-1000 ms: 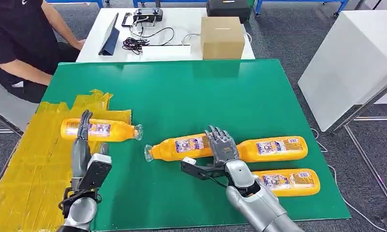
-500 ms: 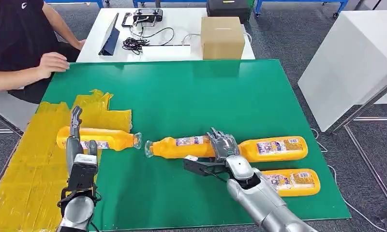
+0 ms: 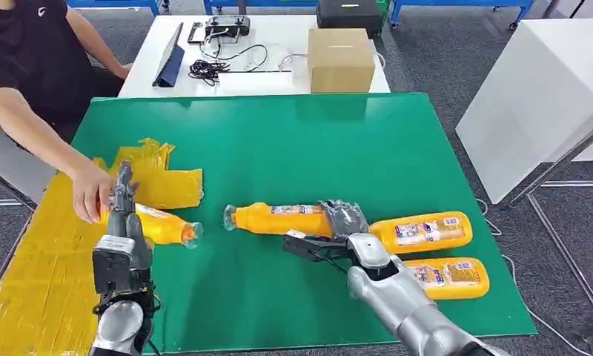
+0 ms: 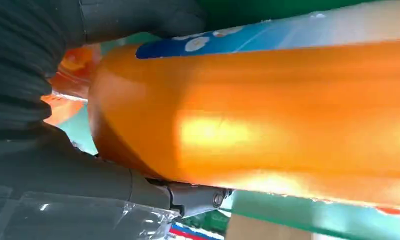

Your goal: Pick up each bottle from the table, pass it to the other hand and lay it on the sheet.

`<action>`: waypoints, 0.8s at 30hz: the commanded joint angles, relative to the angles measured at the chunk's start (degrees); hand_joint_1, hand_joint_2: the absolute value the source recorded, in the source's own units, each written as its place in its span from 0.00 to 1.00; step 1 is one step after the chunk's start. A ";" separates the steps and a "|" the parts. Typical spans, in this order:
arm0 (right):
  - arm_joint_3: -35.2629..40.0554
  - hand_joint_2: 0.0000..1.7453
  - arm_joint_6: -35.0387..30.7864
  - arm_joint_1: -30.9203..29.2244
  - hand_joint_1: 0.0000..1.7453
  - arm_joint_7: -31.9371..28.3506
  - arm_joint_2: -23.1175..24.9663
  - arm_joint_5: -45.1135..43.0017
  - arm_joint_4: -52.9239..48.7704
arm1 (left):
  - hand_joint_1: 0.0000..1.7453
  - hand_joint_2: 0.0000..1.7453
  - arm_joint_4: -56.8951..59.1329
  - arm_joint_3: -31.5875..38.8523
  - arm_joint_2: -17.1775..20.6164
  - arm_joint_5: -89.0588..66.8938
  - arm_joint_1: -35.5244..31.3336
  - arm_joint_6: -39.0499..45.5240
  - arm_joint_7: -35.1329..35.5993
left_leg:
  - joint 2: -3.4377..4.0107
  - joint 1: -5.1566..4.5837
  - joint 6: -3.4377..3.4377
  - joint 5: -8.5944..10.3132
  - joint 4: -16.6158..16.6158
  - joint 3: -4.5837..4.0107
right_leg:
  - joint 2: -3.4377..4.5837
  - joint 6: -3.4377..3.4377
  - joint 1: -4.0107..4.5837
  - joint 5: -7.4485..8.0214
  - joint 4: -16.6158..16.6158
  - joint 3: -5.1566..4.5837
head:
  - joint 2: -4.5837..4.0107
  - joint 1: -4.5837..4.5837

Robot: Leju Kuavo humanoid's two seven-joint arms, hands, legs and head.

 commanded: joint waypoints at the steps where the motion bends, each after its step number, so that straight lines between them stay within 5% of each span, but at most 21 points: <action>1: -7.85 1.00 -11.73 12.61 1.00 -17.12 4.34 -17.87 -19.54 | 0.00 1.00 1.51 6.68 -2.57 26.51 6.10 -19.98 1.64 | 0.19 -0.01 -0.04 -0.07 -0.07 0.09 | 0.17 -0.01 -0.01 -0.02 -0.05 0.09 | 0.00 0.02; 4: -3.37 1.00 -16.57 17.46 1.00 -21.09 4.95 -21.40 -30.57 | 0.00 1.00 -0.16 6.67 -3.47 28.92 8.62 -22.75 0.62 | 0.30 -0.01 -0.09 -0.15 -0.06 0.01 | 0.23 -0.02 0.01 -0.08 -0.02 -0.02 | 0.00 -0.02; 10: -0.21 1.00 -19.94 20.24 1.00 -23.84 4.85 -24.18 -36.38 | 0.00 1.00 -1.60 4.06 -3.85 30.43 9.51 -23.91 0.81 | 0.05 0.03 -0.10 -0.11 -0.01 -0.39 | 0.00 -0.01 0.01 -0.08 0.00 -0.36 | 0.00 -0.02; 24: 2.87 1.00 -19.77 16.50 1.00 -23.91 5.64 -27.09 -30.79 | 0.00 1.00 -0.35 -1.37 -2.90 25.72 7.19 -20.70 -1.00 | 0.04 0.04 -0.14 -0.11 -0.06 -0.22 | 0.00 -0.07 0.03 -0.12 -0.05 -0.16 | 0.00 0.00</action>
